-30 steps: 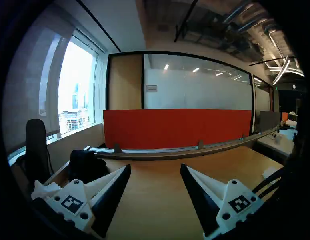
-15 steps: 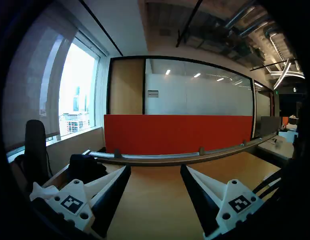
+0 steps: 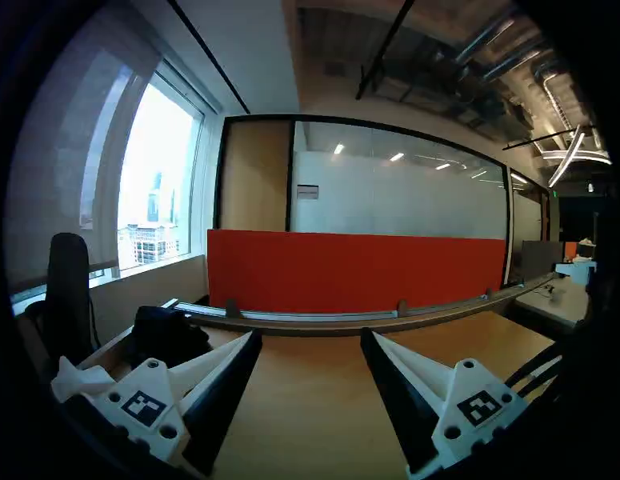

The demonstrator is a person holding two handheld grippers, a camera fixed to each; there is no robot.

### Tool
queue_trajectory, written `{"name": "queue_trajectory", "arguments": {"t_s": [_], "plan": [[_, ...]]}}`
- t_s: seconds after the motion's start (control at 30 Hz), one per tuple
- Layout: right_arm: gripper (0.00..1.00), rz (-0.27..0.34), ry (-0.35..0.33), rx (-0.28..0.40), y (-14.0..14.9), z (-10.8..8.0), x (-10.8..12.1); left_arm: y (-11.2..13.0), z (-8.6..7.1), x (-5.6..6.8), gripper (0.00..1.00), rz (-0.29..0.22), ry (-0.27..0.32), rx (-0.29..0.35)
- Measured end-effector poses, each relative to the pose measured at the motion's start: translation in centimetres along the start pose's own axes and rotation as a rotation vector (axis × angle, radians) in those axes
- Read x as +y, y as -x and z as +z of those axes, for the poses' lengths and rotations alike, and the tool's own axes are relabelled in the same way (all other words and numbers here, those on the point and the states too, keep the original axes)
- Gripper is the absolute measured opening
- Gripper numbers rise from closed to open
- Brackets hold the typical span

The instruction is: Fold towel

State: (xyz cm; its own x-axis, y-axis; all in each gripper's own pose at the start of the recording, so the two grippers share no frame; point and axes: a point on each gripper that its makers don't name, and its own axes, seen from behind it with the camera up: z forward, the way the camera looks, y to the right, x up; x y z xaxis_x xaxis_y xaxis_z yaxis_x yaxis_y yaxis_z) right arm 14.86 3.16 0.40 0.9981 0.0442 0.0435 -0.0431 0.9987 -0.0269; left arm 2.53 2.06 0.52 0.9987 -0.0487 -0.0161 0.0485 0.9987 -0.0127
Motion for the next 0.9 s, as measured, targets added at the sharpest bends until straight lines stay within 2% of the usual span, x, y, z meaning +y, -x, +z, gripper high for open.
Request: {"name": "queue_trajectory", "arguments": {"t_s": [0.2,0.4,0.67,0.9], "plan": [[0.99,0.014,-0.013,0.003,-0.2,-0.4,-0.7,1.3,-0.1,0.4,0.92,0.021,0.000,-0.001],[0.99,0.012,-0.034,0.001,0.6,-0.7,-1.4,3.1,-0.2,0.5,0.92,0.021,-0.002,0.013],[0.99,0.004,-0.050,0.011,1.5,-1.3,-2.4,5.9,-0.3,0.0,0.92,0.029,-0.015,0.037],[0.99,-0.011,-0.041,0.012,3.0,-1.8,-2.4,8.7,-0.3,-0.6,0.91,0.022,-0.019,0.064]]}}
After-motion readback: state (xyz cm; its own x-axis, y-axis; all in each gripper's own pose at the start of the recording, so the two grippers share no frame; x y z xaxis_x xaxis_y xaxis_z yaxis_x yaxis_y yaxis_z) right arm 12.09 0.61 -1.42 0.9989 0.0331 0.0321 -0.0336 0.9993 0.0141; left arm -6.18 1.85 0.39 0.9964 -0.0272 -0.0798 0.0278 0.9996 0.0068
